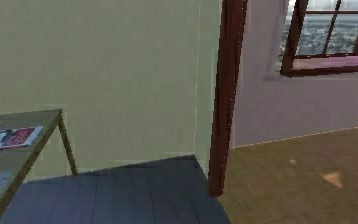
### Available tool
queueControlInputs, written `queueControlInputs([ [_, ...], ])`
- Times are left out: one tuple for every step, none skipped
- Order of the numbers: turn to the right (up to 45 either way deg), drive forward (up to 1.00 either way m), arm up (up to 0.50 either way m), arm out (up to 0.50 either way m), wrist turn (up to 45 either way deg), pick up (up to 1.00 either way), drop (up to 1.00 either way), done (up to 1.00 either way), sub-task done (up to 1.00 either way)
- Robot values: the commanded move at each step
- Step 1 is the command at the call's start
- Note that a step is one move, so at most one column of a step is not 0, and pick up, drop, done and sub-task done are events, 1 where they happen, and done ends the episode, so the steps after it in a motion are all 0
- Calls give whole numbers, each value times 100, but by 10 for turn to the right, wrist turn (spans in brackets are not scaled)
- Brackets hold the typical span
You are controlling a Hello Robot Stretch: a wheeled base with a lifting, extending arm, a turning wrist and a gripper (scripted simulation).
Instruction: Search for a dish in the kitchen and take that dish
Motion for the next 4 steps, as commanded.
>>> queueControlInputs([
  [0, 35, 0, 0, 0, 0, 0, 0, 0],
  [330, 0, 0, 0, 0, 0, 0, 0, 0],
  [0, 50, 0, 0, 0, 0, 0, 0, 0],
  [450, 0, 0, 0, 0, 0, 0, 0, 0],
])
